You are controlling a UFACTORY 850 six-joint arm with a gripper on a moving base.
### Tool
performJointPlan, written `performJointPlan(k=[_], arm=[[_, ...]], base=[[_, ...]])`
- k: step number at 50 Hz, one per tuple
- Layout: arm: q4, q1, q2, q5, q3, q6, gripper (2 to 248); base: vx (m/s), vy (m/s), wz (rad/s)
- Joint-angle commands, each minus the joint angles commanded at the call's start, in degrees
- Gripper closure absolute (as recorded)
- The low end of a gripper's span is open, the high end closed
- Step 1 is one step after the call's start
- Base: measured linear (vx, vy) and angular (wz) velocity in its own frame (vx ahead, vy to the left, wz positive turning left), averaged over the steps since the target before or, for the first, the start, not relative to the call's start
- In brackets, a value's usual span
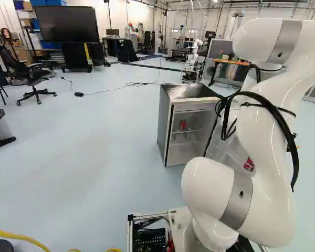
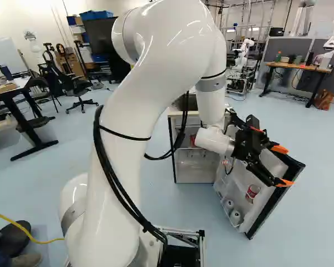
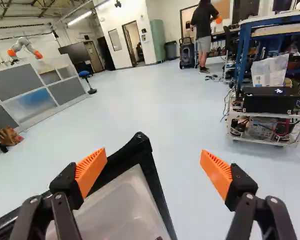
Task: Grab a drink from the fridge
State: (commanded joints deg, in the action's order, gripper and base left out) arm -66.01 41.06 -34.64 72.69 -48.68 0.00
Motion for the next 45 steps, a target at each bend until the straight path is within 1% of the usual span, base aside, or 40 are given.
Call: performJointPlan(k=[5, 10, 18, 23, 33, 45], arm=[[0.0, 0.58, -0.82, 0.0, -1.31, 0.0, 3], [0.0, 0.78, -1.0, 0.0, -1.59, 0.0, 3], [0.06, 0.8, 0.16, 0.0, 0.25, 0.0, 3], [0.91, 0.73, 1.26, 0.0, 2.0, 0.0, 3], [4.9, 0.51, 3.66, 0.0, 5.71, 0.0, 3], [11.64, 0.04, 6.73, 0.0, 10.31, 0.0, 3]], base=[[0.0, 0.0, 0.0], [0.0, 0.0, 0.0], [0.0, 0.0, 0.0], [0.0, 0.0, 0.0], [0.0, 0.0, 0.0], [0.0, 0.0, 0.0]])
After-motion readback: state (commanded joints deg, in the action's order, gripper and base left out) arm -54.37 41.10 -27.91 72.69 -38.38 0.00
